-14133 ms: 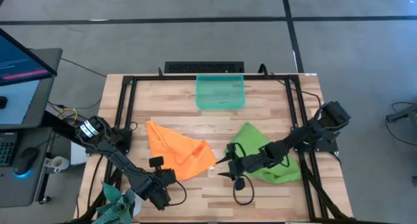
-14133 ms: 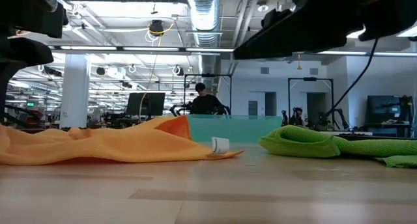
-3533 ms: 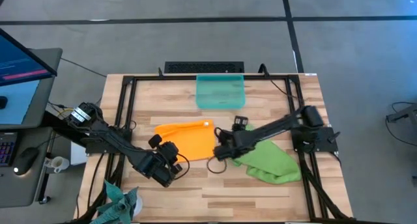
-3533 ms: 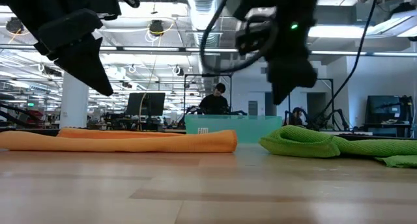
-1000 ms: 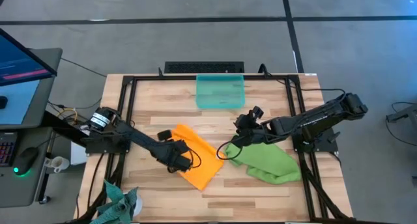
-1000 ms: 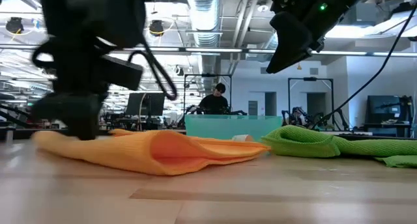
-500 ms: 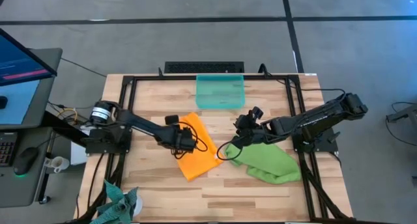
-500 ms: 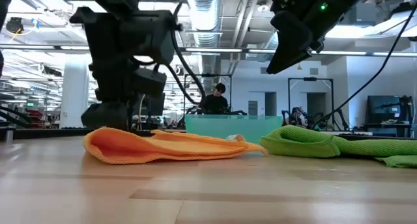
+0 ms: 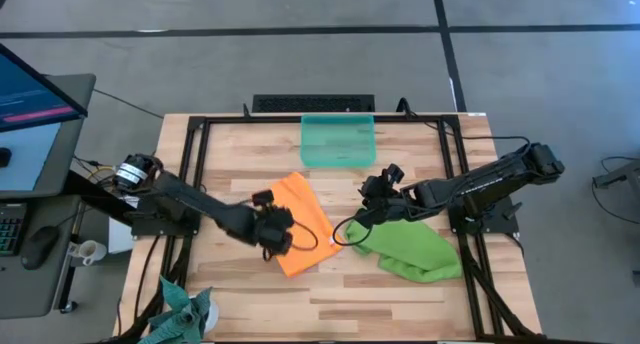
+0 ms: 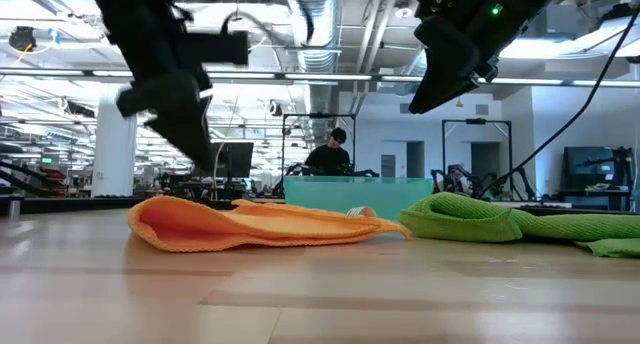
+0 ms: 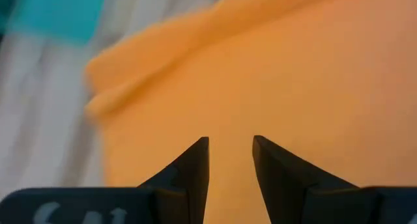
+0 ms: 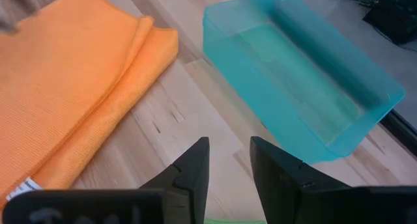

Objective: Roll microfiber towels into tight, uniform cylinder then place into a basket
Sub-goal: Fold the orange microfiber towel

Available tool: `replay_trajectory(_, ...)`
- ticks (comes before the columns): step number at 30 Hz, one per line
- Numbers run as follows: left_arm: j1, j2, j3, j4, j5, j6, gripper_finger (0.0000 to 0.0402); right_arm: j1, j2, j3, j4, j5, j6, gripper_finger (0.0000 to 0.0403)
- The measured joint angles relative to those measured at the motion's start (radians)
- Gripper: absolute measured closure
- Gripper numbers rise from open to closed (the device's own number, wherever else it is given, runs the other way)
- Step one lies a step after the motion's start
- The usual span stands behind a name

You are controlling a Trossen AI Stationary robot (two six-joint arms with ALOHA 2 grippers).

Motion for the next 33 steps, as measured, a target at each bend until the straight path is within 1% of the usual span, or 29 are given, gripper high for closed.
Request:
replay_trajectory(5, -0.101, 0.042, 0.001, 0.234, -0.017, 0.072, 0.0290, 0.000, 0.000, 0.000, 0.000, 0.000, 0.000, 0.0269)
replay_trajectory(9, -0.147, 0.096, 0.001, 0.298, -0.025, 0.093, 0.0290, 0.000, 0.000, 0.000, 0.007, 0.000, 0.001, 0.0269)
replay_trajectory(12, -0.166, 0.139, 0.001, 0.298, 0.001, 0.071, 0.0290, 0.000, 0.000, 0.000, 0.009, 0.000, 0.001, 0.0270)
replay_trajectory(18, -0.193, 0.218, 0.000, 0.292, 0.086, 0.046, 0.0290, 0.000, 0.000, 0.000, 0.008, 0.000, 0.001, 0.0269)
replay_trajectory(21, -0.209, 0.239, 0.006, 0.296, 0.094, 0.045, 0.0290, 0.000, 0.000, 0.000, 0.008, -0.001, 0.001, 0.0269)
replay_trajectory(26, -0.242, 0.231, 0.006, 0.243, 0.100, 0.041, 0.0290, 0.000, 0.000, 0.000, 0.011, 0.000, 0.019, 0.0270)
replay_trajectory(29, -0.265, 0.209, 0.005, 0.185, 0.135, 0.032, 0.0290, 0.000, 0.000, 0.000, 0.012, 0.000, 0.027, 0.0269)
replay_trajectory(33, -0.287, 0.176, 0.003, 0.095, 0.215, -0.019, 0.0290, 0.000, 0.000, 0.000, 0.016, 0.000, 0.028, 0.0270)
